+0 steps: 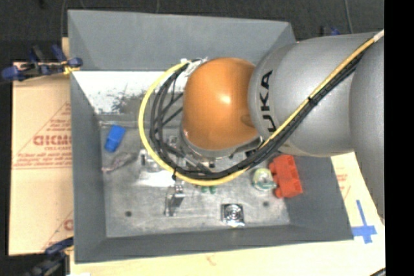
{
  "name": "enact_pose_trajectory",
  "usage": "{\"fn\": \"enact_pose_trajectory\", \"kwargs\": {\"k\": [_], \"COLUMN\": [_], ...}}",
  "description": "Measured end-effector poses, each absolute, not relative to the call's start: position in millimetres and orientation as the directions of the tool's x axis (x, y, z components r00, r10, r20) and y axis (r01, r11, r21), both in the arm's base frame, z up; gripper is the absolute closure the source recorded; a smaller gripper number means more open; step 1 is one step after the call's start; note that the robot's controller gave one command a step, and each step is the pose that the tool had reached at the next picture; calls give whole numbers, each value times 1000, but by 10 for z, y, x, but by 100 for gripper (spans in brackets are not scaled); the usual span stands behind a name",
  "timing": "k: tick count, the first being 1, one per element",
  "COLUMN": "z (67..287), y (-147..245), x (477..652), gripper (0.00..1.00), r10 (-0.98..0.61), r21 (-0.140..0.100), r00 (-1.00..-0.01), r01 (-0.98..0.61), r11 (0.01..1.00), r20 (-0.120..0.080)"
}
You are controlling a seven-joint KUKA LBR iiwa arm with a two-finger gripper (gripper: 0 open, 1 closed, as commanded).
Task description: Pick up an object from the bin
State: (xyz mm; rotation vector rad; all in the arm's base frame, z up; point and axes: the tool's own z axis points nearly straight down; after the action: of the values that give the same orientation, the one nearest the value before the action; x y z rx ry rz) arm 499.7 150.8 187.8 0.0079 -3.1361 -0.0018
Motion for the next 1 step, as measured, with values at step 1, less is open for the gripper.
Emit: {"fn": "enact_pose_trajectory", "kwargs": {"k": [1], "z": [723], "y": [408], "x": [4934], "gripper": [0], "r10": [-217], "r21": [0], "r00": [-976], "r01": [-217], "r11": [976], "r20": [-12]}}
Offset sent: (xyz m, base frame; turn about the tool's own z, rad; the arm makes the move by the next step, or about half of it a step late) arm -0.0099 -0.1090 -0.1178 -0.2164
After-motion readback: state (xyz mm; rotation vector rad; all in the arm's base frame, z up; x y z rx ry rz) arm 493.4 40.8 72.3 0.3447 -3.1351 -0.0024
